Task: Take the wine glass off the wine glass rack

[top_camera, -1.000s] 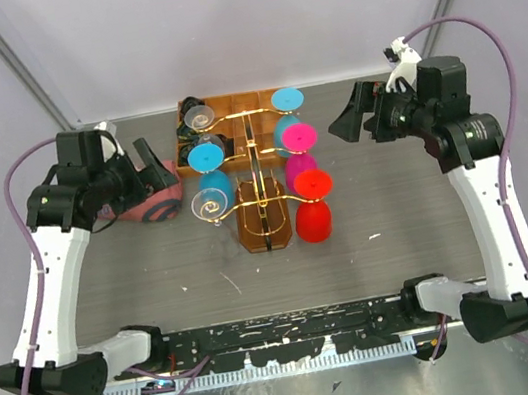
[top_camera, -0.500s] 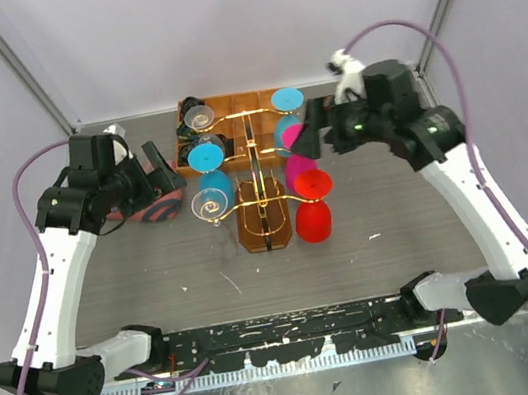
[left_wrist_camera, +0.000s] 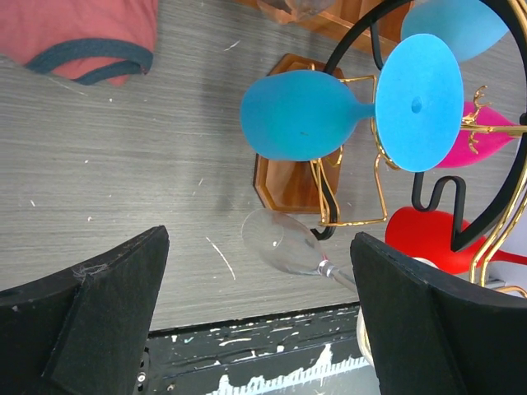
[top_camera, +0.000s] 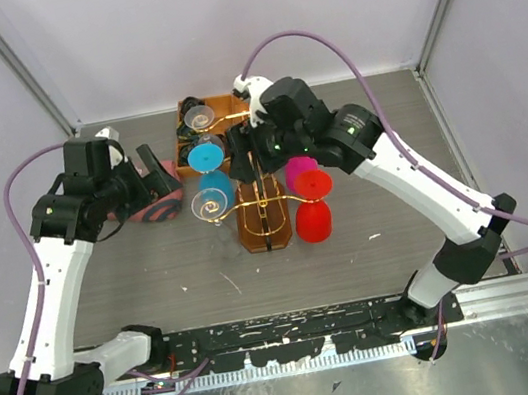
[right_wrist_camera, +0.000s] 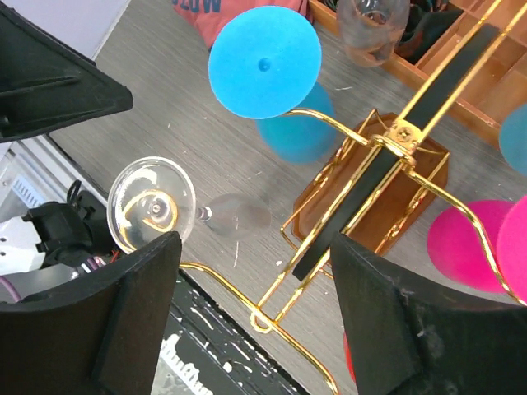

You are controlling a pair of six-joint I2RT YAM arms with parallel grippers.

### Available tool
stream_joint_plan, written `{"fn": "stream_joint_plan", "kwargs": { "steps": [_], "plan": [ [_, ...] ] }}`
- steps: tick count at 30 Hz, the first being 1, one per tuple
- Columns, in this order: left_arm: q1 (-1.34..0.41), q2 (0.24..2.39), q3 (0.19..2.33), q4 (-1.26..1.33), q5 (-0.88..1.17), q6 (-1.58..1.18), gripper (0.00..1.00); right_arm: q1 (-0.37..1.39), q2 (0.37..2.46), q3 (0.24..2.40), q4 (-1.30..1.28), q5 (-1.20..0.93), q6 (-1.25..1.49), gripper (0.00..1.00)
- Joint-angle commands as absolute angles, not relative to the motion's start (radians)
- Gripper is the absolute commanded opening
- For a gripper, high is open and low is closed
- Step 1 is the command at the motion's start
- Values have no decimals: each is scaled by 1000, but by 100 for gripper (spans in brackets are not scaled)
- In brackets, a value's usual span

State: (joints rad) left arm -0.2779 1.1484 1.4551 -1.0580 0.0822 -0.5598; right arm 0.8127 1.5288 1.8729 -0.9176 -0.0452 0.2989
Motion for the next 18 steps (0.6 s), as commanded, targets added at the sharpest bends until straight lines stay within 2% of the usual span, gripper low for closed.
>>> {"fn": "stream_joint_plan", "kwargs": {
  "steps": [1, 5, 10, 14, 18],
  "plan": [
    [-281, 1135, 1463, -1089, 49, -546, 98, 836, 1534, 1938, -922, 54, 325, 75],
    [-281, 1115, 1464, -1117, 19, -533, 98, 795, 1481, 1926, -954, 269, 314, 75],
    [-281, 1101, 1448, -1116, 25, -535, 98, 615, 1485, 1941, -995, 229, 259, 82],
    [-281, 1100, 1430, -1117, 38, -546, 98, 566, 1533, 1994, -1043, 195, 217, 95],
    [-281, 1086, 1413, -1120, 29, -547, 98, 547, 1537, 1966, -1034, 245, 207, 95]
  ]
}}
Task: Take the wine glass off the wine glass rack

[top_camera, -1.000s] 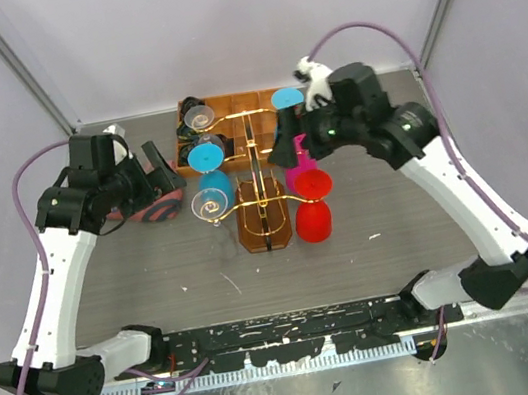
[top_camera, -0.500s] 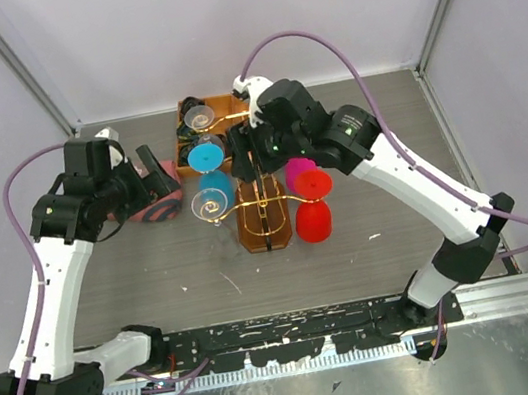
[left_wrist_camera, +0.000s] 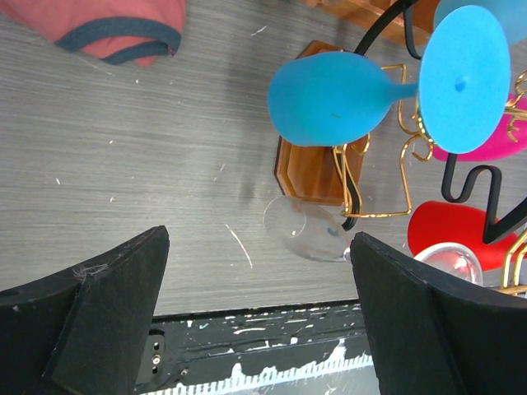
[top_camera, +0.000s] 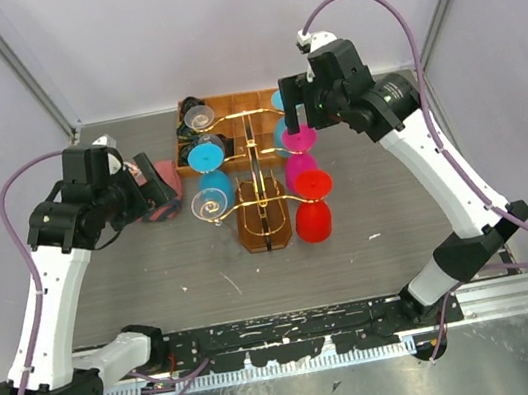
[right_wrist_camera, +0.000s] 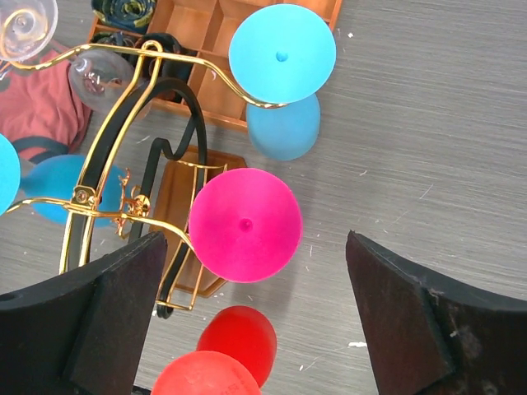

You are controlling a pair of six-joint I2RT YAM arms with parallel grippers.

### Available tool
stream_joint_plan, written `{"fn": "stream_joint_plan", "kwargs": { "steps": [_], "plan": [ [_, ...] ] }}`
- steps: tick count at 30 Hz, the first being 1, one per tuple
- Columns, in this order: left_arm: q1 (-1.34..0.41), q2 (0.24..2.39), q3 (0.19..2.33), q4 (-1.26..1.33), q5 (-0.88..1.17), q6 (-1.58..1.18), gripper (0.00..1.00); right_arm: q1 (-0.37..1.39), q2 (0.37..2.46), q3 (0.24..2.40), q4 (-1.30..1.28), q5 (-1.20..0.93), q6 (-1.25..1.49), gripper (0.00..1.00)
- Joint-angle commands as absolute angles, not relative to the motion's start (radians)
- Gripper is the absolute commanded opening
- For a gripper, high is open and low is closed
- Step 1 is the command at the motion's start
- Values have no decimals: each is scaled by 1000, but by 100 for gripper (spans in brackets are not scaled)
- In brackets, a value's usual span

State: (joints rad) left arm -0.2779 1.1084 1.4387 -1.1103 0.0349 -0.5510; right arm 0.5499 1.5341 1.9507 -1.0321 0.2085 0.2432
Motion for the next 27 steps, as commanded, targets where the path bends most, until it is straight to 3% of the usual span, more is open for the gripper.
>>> {"fn": "stream_joint_plan", "kwargs": {
  "steps": [1, 9, 14, 22, 27],
  "plan": [
    [-282, 1079, 1411, -1123, 25, -544, 98, 539, 1532, 1952, -1027, 241, 209, 94],
    [-281, 1063, 1405, -1143, 6, -528, 98, 278, 1440, 1761, -849, -132, 305, 77],
    [-282, 1059, 1393, -1142, 4, -529, 98, 202, 1502, 1790, -823, -296, 337, 67],
    [-281, 1065, 1368, -1117, -24, -513, 98, 200, 1517, 1795, -801, -321, 336, 69],
    [-272, 1148, 1396, -1081, -90, -467, 98, 199, 1496, 1771, -819, -280, 305, 77]
  ]
}}
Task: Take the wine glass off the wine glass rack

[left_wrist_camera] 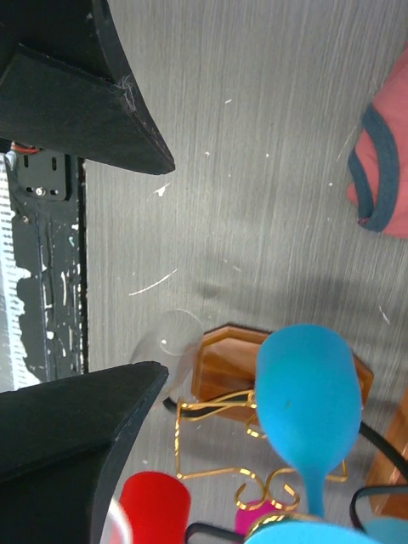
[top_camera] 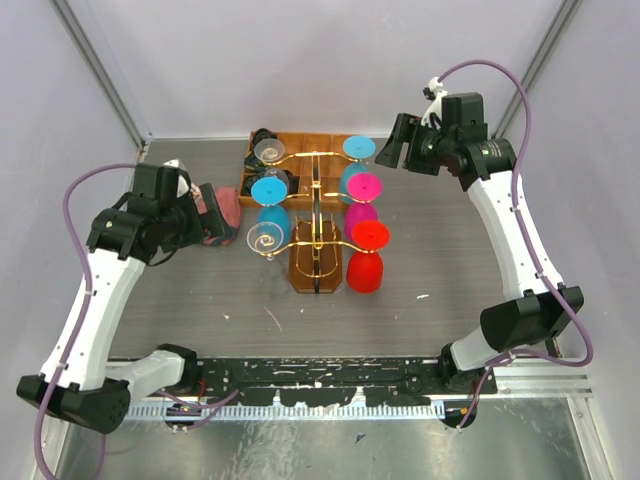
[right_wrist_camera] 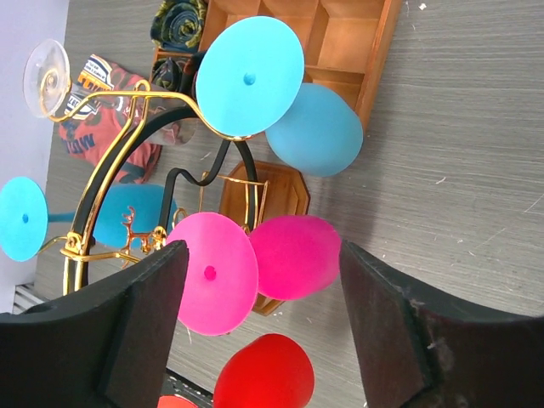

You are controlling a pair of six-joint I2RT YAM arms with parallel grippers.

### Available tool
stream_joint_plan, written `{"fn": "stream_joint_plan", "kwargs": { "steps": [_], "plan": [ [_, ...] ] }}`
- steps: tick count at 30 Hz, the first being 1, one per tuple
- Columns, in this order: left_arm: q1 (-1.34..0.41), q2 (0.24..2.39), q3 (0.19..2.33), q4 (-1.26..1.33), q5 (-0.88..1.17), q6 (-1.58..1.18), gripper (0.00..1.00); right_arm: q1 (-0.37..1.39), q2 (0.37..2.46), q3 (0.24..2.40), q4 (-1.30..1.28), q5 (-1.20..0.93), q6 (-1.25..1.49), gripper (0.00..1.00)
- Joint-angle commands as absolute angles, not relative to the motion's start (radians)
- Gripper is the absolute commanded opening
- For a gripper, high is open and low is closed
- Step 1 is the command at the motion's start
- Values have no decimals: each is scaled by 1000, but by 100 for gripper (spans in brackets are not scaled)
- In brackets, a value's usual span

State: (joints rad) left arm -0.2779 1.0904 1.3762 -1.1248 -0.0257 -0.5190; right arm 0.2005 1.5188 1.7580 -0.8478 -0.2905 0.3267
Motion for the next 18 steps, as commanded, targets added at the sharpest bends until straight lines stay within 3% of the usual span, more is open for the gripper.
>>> {"fn": "stream_joint_plan", "kwargs": {
  "steps": [1, 9, 18],
  "plan": [
    [-263, 1172, 1409, -1078, -114, -459, 98, 196, 1491, 1767, -824, -271, 299, 80],
    [-94, 1394, 1480, -942, -13, -437, 98, 187, 1447, 1713, -844, -285, 282, 85],
    [-83, 1707, 1621, -690, 52, -494, 97, 186, 1262, 1566, -860, -313, 305, 85]
  ]
}}
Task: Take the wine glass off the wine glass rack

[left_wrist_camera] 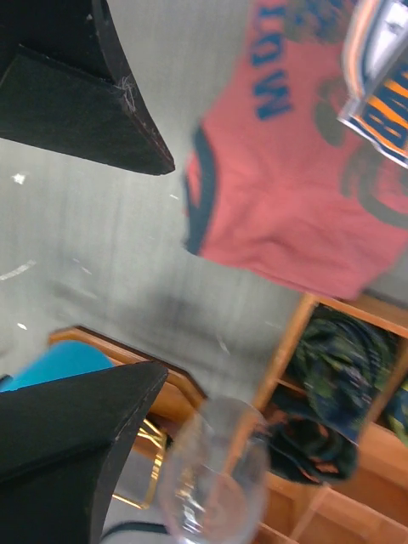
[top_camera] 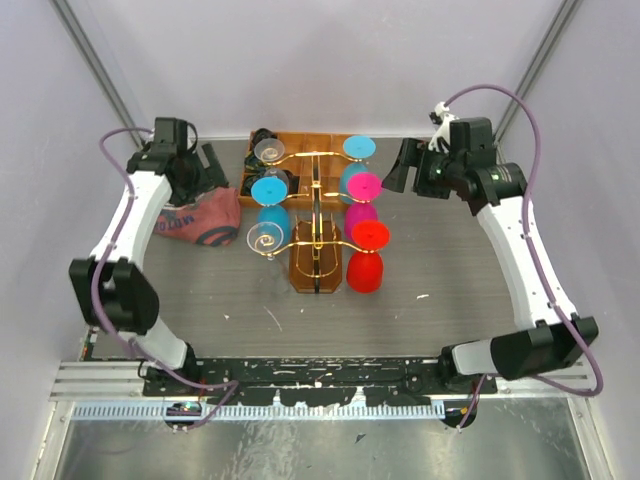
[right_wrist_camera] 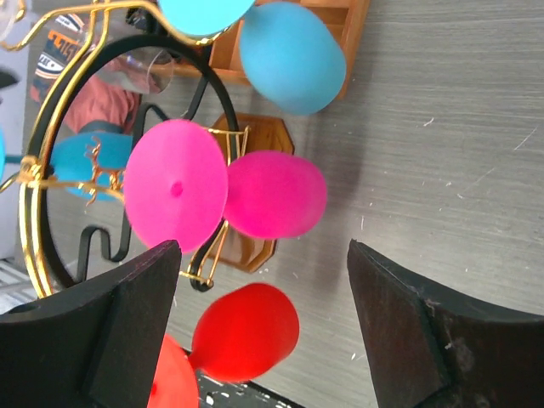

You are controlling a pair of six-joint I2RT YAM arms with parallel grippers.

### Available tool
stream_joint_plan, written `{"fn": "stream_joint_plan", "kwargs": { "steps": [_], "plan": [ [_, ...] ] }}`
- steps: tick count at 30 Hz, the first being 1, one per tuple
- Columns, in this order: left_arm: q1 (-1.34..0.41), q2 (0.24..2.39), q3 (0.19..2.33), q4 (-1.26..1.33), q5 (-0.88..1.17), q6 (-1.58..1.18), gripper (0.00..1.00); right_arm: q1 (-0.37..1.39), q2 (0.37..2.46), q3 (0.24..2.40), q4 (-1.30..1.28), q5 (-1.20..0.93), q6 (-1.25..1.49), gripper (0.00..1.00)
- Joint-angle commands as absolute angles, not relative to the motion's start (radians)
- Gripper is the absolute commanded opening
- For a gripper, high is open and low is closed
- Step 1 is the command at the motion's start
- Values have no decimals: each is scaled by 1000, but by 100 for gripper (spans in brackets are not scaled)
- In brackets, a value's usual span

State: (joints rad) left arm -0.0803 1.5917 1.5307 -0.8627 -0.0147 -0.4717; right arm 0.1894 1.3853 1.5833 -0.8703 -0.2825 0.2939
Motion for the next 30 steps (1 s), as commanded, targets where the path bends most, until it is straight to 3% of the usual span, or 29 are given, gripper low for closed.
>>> {"fn": "stream_joint_plan", "kwargs": {
  "steps": [1, 17, 24, 30],
  "plan": [
    [-87, 1752, 1655, -677, 61, -487, 97, 187, 1245, 1563, -872, -326, 303, 85],
    [-156, 2542, 2540, -857, -98, -358, 99, 187, 1154, 1669, -986, -479, 261, 85],
    [-148, 2596, 2541, -817, -179, -359, 98, 194, 1184, 1681, -977, -482, 239, 85],
    [-134, 2635, 2527, -892, -364, -320, 98, 194, 1173, 1652, -965, -461, 235, 86]
  ]
}}
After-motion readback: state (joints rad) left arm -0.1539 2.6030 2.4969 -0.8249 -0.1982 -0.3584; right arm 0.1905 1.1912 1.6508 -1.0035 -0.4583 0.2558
